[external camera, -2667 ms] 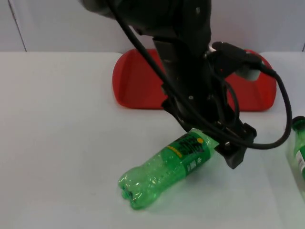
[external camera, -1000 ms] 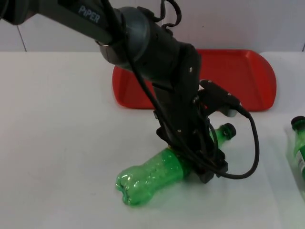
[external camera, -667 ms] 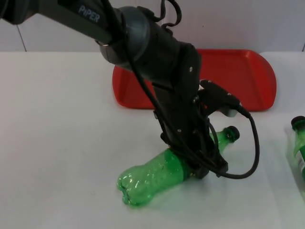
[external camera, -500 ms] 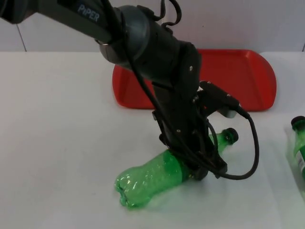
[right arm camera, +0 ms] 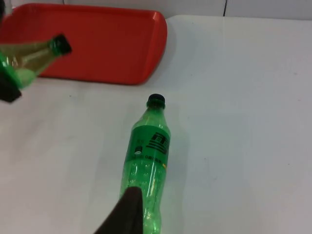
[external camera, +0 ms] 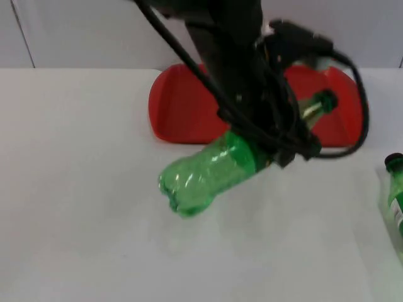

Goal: Place the bottle upright on the tray.

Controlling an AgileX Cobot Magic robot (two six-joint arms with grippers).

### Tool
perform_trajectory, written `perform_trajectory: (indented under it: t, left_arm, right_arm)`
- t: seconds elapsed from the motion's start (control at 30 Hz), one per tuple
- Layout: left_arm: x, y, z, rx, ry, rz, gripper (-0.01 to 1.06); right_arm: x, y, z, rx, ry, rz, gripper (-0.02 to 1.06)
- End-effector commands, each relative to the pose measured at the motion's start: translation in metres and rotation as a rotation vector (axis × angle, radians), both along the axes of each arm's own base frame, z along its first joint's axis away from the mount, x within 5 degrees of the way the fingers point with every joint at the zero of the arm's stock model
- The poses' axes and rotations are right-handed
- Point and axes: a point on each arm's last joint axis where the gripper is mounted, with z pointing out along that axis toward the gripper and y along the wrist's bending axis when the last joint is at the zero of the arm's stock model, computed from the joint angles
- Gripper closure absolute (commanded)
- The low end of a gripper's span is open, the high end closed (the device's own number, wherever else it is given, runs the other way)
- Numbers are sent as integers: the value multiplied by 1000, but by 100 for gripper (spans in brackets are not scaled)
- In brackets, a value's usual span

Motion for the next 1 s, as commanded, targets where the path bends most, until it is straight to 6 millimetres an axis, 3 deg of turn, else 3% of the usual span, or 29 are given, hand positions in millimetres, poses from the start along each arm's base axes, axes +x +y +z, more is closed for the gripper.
perform_trajectory:
  t: [0.0, 0.13, 0.17, 0.3, 0.47, 0.73, 0.97]
  left_arm:
    - [0, 2, 34, -80, -87, 14, 105]
    - [-1, 6, 88, -260, -257, 48, 105]
    - [-1, 6, 88, -260, -257, 48, 105]
    - [-1, 14, 132, -420, -413, 88, 105]
    - [3, 25, 163, -549, -531, 146, 105]
    - [24, 49, 177, -665, -629, 274, 105]
    - [43, 86, 158, -753, -706, 465, 105]
  right_arm:
    - [0, 0, -1, -5, -3, 2, 0]
    - [0, 0, -1, -5, -3, 2, 0]
    - [0, 0, -1, -5, -3, 2, 0]
    - [0, 0, -1, -5, -3, 2, 0]
    - [0, 0, -1, -5, -3, 2, 0]
    - [0, 0, -1, -5, -3, 2, 0]
    - [0, 0, -1, -5, -3, 2, 0]
